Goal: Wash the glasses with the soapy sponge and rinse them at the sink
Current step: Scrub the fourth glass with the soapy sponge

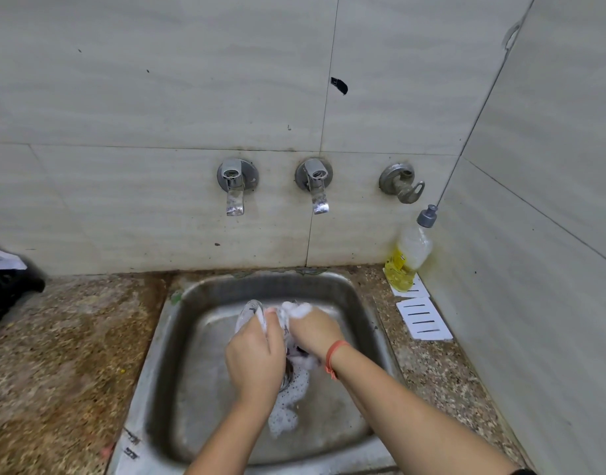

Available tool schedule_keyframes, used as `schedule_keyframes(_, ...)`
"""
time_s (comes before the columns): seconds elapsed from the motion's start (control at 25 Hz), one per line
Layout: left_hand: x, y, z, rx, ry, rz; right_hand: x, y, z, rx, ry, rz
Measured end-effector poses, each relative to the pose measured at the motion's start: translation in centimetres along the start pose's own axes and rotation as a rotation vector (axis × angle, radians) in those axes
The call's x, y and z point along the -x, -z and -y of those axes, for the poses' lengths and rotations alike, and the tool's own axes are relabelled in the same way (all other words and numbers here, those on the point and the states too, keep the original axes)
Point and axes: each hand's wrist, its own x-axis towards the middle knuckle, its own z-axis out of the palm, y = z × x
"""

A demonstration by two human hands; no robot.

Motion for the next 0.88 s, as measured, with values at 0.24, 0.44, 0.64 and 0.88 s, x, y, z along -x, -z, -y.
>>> schedule_keyframes(0.24,-0.9,0.3,-0.7,0.029,-0.048,-0.094,1.0,0.4,0.9,-0.154,-0.002,0.015)
schedule_keyframes(0.44,-0.6,0.1,-0.3,0.058,-0.066,-0.113,0.5,0.2,0.6,-0.029,0.048,-0.192)
schedule_keyframes(0.64,-0.7,0.1,0.1,0.030,-0.094,-0.109,0.4,0.3,0.7,-0.200,-0.153,-0.009)
schedule_keyframes(0.88,-0.7,0.4,-0.2,0.061,-0.057,-0.050,-0.1,0.0,0.0,-0.167,-0.044,-0.078)
